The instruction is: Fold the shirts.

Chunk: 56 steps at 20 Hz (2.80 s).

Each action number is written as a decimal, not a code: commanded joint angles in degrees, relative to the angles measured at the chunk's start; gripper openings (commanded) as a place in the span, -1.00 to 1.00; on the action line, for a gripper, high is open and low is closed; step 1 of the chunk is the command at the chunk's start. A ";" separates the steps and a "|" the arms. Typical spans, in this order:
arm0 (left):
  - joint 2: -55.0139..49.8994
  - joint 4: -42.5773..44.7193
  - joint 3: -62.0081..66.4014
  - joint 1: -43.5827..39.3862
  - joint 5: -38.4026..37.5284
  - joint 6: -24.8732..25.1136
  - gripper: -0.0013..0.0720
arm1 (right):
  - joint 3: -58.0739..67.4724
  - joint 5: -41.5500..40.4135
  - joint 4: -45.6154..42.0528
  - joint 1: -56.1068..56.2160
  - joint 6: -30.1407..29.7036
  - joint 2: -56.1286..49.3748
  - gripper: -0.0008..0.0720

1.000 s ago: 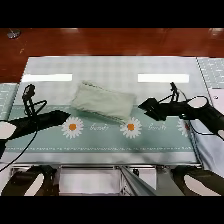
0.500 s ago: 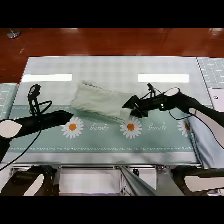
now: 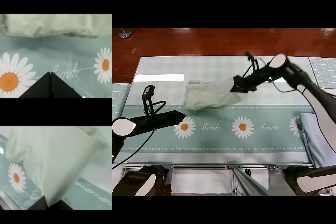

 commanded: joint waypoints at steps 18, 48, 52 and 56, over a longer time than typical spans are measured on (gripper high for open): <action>-0.17 0.02 -0.02 0.00 -0.15 0.04 -0.90 | 20.17 37.40 -30.86 -42.60 16.44 24.52 -0.91; -25.44 21.16 51.69 -10.36 -12.70 -7.37 -0.90 | -11.80 -4.96 -44.17 -2.82 22.49 23.04 -0.91; -29.79 26.05 41.90 -6.05 -16.15 -12.24 -0.90 | -16.02 -4.28 -40.17 -0.50 23.28 13.79 -0.91; -30.53 26.12 41.24 -1.99 -16.11 -9.94 -0.90 | -14.91 -1.86 -36.26 -0.55 16.68 13.33 -0.91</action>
